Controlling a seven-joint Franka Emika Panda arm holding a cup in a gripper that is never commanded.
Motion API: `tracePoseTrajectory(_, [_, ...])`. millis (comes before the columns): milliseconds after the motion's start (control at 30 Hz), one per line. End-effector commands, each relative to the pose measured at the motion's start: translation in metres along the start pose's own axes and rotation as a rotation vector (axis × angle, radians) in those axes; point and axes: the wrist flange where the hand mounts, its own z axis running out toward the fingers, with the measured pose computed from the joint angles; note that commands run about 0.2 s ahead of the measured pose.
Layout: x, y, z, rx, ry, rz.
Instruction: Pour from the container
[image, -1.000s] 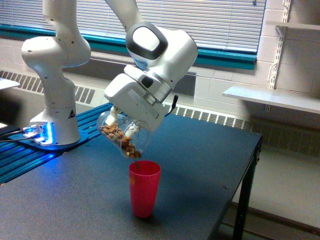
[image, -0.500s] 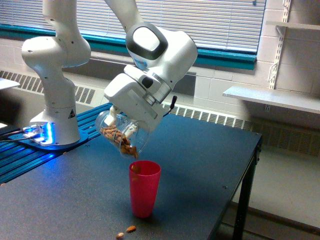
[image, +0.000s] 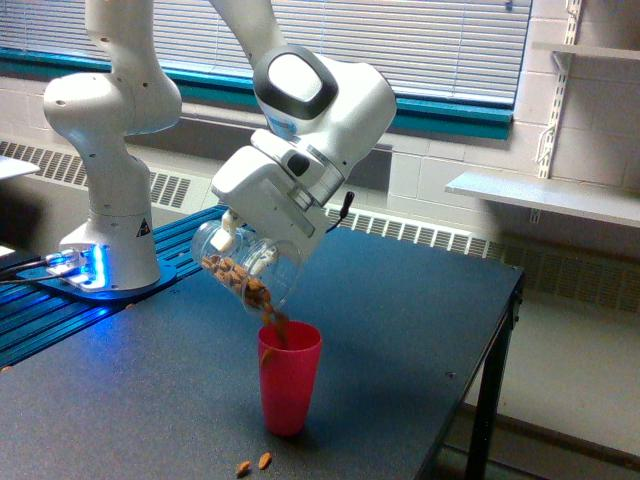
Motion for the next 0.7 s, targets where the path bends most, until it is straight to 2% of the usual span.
tracePoseTrajectory(33, [-0.0028,-0.0023,-0.0044,-0.016,0.023,-0.036])
tracePoseTrajectory(700, [-0.0071,-0.0005,-0.0068,-0.043,0.047,-0.086])
